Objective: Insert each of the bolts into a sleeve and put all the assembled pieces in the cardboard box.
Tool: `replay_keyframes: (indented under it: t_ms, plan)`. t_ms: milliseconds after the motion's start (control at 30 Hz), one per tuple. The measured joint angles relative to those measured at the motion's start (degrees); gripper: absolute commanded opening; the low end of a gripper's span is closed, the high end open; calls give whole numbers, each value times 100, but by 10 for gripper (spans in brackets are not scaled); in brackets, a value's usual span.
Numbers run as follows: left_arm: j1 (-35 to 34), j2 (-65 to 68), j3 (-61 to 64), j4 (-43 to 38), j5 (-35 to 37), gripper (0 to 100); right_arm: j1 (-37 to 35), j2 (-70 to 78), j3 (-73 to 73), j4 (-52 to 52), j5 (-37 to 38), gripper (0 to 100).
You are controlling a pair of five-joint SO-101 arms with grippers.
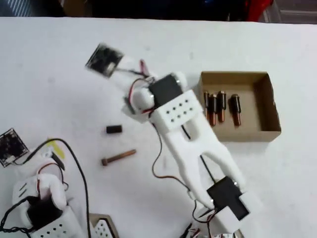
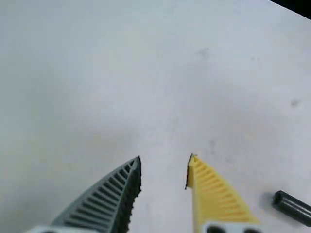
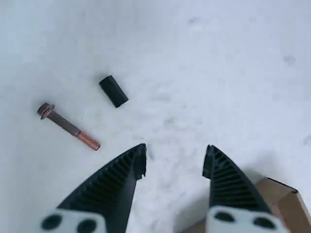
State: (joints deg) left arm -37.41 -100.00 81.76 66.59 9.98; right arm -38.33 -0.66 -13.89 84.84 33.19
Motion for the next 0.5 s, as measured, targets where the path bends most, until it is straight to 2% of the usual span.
replay_keyframes:
  t_ms: [200, 500]
  plan:
    - [-352, 0, 0, 44, 0, 177, -484, 0, 1002, -545, 607, 177]
    - [-413, 0, 0, 44, 0, 177, -668, 0, 2629, -2558, 1486, 177]
